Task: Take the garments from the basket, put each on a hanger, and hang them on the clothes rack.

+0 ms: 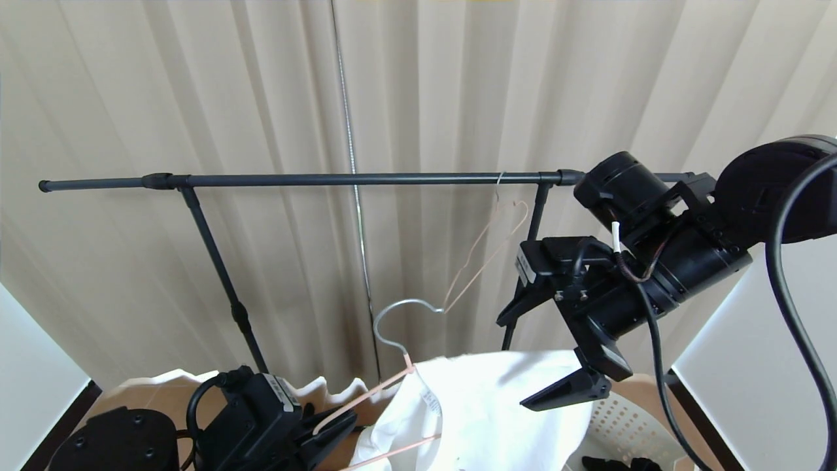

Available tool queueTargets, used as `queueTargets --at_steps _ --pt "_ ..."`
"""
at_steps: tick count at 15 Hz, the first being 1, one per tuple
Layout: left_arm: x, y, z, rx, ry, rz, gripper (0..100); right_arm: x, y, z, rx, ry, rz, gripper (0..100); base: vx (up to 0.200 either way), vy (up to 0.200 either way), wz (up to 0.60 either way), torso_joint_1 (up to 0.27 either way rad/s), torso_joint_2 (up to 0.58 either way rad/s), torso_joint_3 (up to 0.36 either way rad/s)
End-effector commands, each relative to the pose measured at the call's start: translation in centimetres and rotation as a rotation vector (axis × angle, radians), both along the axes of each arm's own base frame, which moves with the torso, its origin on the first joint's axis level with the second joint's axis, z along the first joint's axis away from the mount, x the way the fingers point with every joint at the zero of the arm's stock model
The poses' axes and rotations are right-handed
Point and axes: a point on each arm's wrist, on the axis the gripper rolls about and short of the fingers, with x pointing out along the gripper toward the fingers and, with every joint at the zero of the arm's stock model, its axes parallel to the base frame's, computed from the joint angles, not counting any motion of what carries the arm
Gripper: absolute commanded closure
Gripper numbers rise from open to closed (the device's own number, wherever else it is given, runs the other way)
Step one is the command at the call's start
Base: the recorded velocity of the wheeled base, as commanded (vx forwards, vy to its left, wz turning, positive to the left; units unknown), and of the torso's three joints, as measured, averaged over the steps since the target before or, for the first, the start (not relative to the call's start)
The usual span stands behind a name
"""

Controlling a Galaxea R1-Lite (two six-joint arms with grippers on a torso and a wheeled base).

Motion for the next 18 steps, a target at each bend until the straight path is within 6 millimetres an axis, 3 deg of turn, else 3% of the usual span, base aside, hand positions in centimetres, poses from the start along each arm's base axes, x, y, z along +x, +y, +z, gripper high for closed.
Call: queueTargets --at_steps 1,10,18 --pt "-0.1 -0.1 0.0 0.0 -0.002 -0.006 100 0.2 0.2 0.2 -0.026 0.004 -0.005 0 0.0 0.0 0.0 0.0 0.0 0.0" --pt "-0.3 -0.3 0.3 -0.01 -0.016 -0.017 100 1.3 1.6 -2.3 -0.058 0.048 0.015 0 0.0 0.0 0.0 0.0 0.0 0.0" --pt "-0.2 -0.3 0.5 -0.03 -0.035 -0.015 100 1.3 1.8 -2.4 -0.06 0.052 0.022 0 0.0 0.0 0.0 0.0 0.0 0.0"
